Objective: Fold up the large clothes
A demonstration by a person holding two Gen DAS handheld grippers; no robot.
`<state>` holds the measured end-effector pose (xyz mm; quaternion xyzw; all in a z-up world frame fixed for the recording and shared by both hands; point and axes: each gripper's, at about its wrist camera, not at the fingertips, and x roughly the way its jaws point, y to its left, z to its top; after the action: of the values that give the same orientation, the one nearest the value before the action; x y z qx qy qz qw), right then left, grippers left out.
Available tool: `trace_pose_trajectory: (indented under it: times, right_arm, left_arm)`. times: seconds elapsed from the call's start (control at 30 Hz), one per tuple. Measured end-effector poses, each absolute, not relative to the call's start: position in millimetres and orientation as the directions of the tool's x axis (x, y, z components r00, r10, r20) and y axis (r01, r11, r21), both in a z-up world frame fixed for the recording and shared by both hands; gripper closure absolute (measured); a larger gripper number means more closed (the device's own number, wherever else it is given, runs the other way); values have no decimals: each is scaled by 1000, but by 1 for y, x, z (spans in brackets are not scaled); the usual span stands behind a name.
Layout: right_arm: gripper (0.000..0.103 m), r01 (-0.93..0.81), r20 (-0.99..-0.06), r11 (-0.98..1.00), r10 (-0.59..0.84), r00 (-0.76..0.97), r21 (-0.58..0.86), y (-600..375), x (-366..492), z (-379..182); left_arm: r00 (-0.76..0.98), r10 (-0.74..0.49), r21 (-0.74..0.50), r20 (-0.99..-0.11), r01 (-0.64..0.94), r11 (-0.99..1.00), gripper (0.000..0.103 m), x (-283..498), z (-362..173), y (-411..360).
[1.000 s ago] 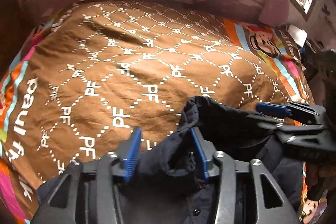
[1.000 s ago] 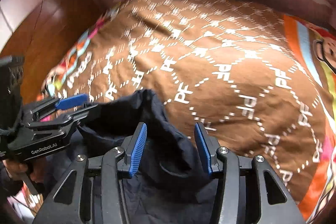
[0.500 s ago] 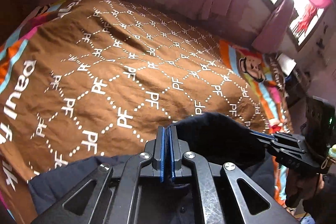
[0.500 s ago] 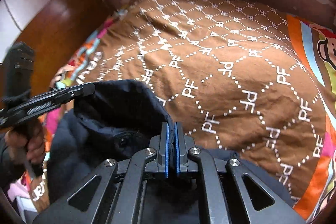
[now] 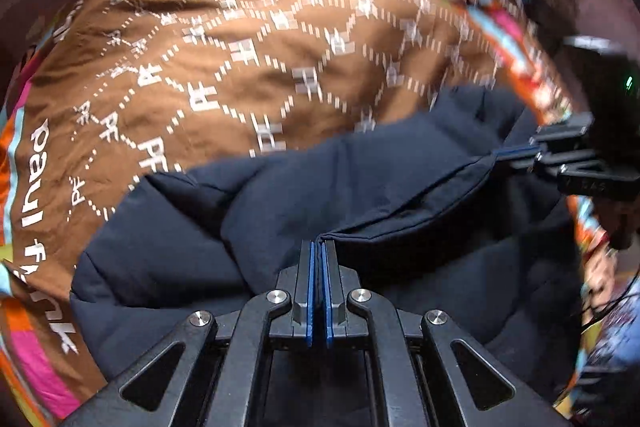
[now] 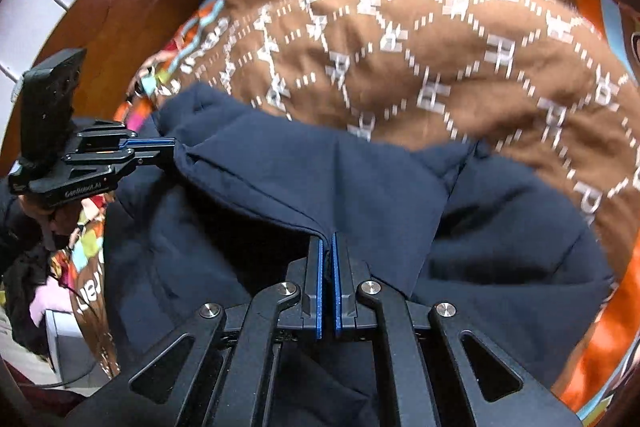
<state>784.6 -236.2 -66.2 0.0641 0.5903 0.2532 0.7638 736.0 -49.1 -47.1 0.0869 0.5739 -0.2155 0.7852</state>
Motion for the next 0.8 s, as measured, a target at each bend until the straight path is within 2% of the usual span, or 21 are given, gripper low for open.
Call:
trace_pose_trajectory:
  times: [0.3,0.4,0.57,0.6,0.7,0.73,0.8]
  right_arm:
    - [98,-232,-887,886,438,143,400,-227,779,-119]
    - [99,-223,-881,887,443,164,404,-229,774,-115]
    - [95,-244,-853,860,493,172,447,-245,766,-87]
    - [91,-252,-845,854,503,181,455,-249,764,-80]
    - [64,-254,-815,842,531,235,476,-268,761,-60]
    - [62,-253,-804,839,538,253,482,-271,762,-54]
    - [62,-239,-783,841,540,309,486,-280,769,-44]
  left_arm:
    - [203,-122,-21,-972,438,898,99,741,-93,-68]
    - [237,-168,-52,-957,428,902,98,736,-86,-61]
    - [241,-307,-203,-921,376,904,94,727,-56,-30]
    - [260,-328,-220,-908,371,902,93,724,-49,-26]
    - [348,-375,-232,-859,389,891,82,709,-22,-16]
    - [382,-383,-230,-841,388,893,76,706,-14,-13]
    - [427,-410,-258,-806,371,892,72,712,-4,-12]
